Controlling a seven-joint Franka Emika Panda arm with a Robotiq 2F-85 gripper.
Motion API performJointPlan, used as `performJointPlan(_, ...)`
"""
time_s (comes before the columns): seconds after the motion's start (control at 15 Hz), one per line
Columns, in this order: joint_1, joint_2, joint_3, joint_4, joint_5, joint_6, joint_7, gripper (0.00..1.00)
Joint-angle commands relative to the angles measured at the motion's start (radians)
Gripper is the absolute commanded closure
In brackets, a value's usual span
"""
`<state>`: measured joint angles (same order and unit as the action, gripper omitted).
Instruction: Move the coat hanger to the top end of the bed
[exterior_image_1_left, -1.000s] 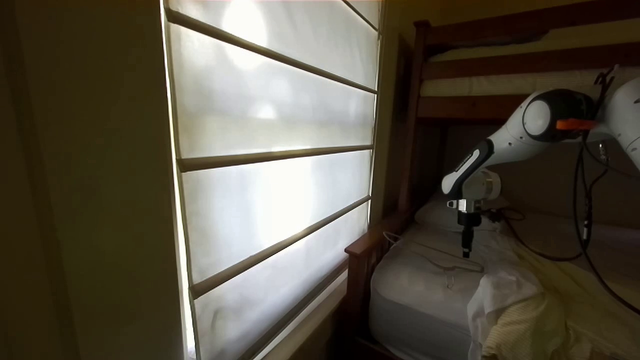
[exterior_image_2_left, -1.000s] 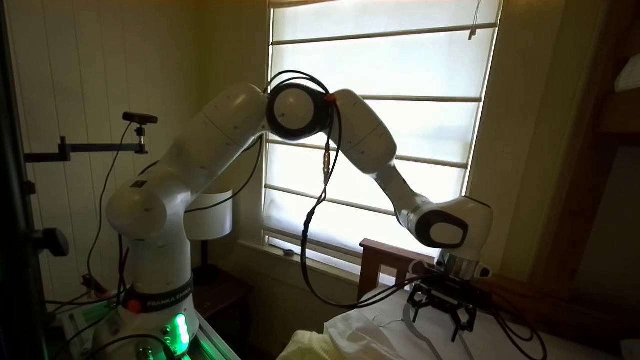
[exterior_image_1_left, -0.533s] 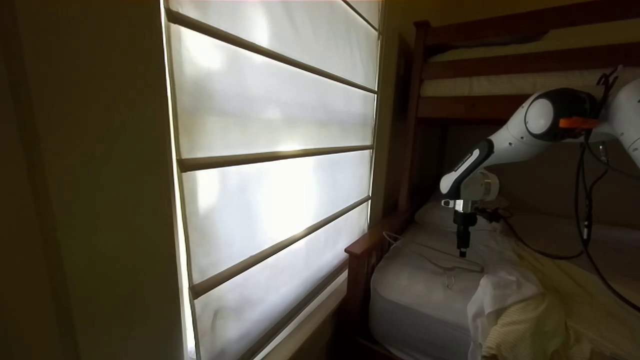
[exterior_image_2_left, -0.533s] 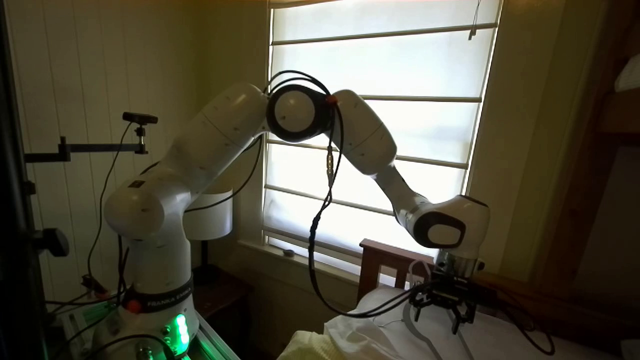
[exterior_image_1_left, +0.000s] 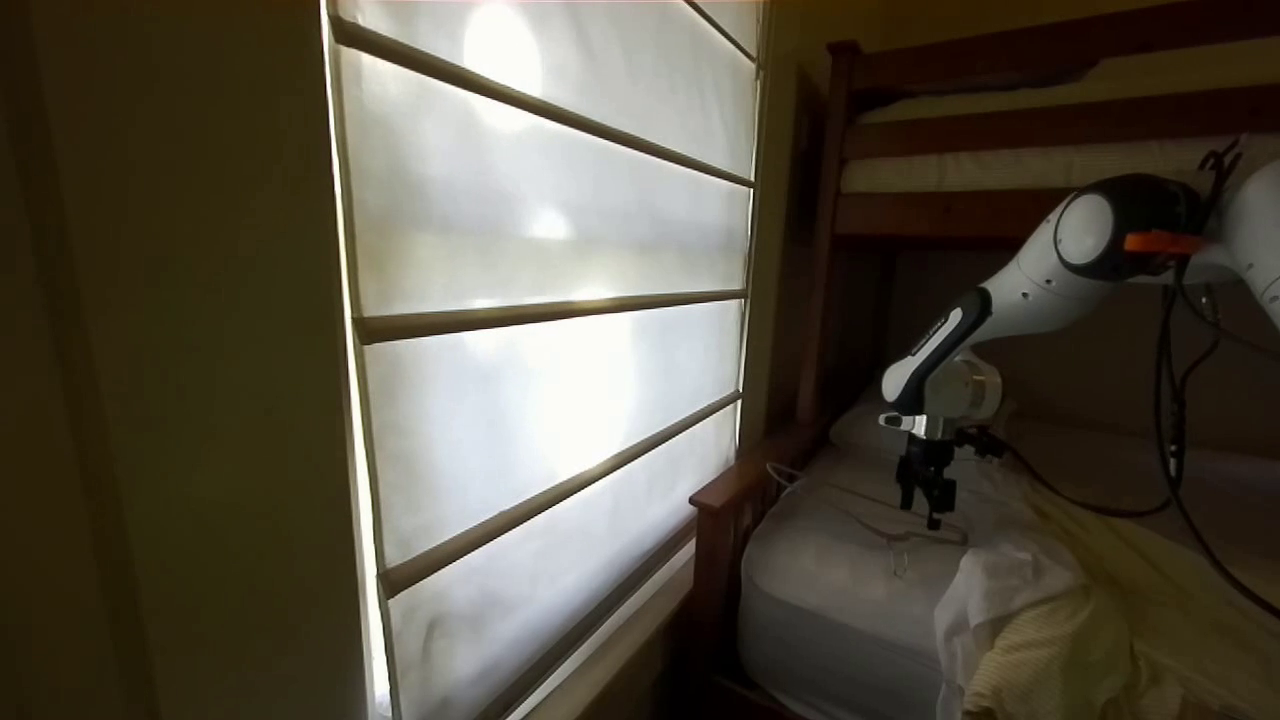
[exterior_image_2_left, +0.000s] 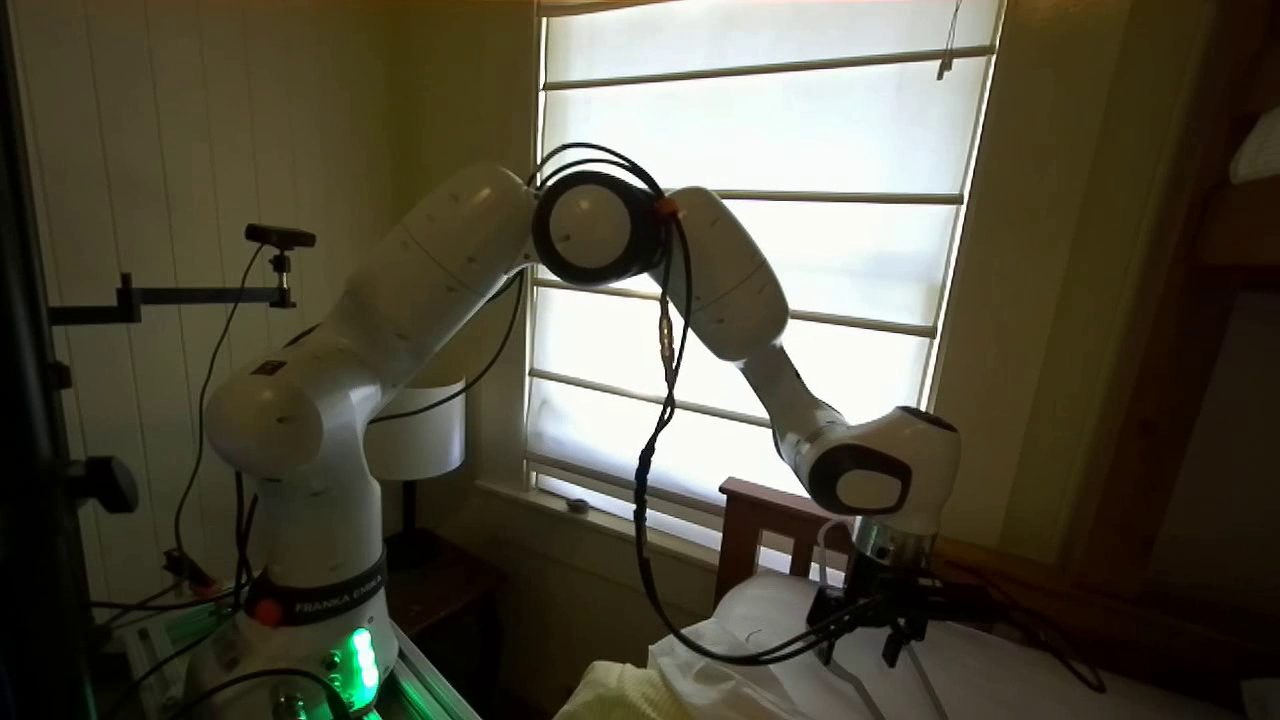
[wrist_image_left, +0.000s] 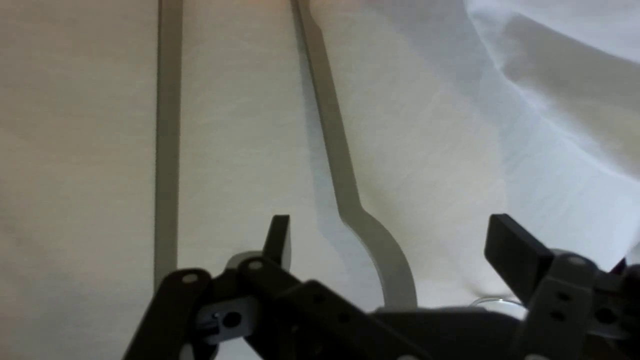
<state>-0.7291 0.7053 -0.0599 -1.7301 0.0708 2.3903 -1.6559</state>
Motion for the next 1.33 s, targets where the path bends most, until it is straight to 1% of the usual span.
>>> performJointPlan(0.0, -0.019, 0.003, 0.005, -0.031, -0.039, 0.015, -0.183, 0.0)
performJointPlan(0.07, -0.017, 0.015, -0.003, -0.023, -0.045, 0.01, -0.218, 0.0)
performJointPlan(0.13, -0.008, 0.025, -0.02, -0.015, -0.052, 0.007, -0.221, 0.0)
performJointPlan(0.27, 0.012, 0.055, -0.051, 0.01, -0.062, 0.015, -0.193, 0.0)
performJointPlan(0.4, 0.021, 0.08, -0.065, 0.028, -0.064, 0.02, -0.166, 0.0)
performJointPlan(0.87, 0.019, 0.124, -0.049, 0.095, -0.03, 0.048, -0.097, 0.0)
performJointPlan(1.2, 0.014, 0.155, -0.034, 0.162, -0.027, 0.016, -0.055, 0.0)
performJointPlan(1.27, 0.012, 0.162, -0.032, 0.173, -0.026, 0.008, -0.05, 0.16)
